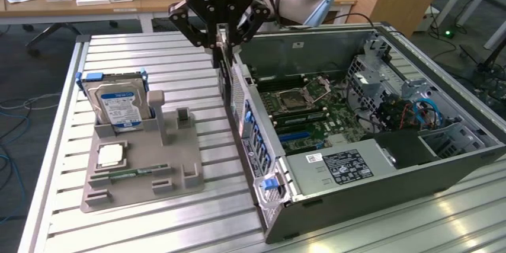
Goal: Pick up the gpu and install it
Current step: 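Pick up the gpu and move the gpu toward the slot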
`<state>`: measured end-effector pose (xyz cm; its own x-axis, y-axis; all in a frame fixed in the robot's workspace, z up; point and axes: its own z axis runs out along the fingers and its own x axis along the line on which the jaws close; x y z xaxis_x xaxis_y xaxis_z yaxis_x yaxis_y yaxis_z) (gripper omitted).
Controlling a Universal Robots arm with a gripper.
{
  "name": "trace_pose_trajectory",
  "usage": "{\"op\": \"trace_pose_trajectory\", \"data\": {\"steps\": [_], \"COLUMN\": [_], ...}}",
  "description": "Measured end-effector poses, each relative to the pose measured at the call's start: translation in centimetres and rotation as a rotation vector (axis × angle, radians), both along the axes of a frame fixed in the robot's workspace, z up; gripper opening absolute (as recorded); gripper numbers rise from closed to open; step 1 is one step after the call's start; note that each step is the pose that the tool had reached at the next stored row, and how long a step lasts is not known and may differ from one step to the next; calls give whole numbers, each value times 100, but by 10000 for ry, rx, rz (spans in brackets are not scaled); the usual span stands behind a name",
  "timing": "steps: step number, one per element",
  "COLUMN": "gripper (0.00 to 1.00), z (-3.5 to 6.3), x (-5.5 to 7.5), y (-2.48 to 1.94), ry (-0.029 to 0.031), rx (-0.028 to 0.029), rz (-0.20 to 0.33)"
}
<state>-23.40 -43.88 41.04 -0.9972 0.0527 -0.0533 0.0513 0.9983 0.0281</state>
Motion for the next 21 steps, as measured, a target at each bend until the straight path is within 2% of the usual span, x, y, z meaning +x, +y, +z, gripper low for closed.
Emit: {"op": "trace_pose_trajectory", "data": {"steps": [9,18,19,21], "gripper": [26,26,26,26], "z": [0,45,48,52], "x": [161,173,173,173], "y": [16,29,30,29], "ry": [0,-1,-1,-1], "rx": [0,-4,-32,-144], "rz": [0,-36,-66,-126]}}
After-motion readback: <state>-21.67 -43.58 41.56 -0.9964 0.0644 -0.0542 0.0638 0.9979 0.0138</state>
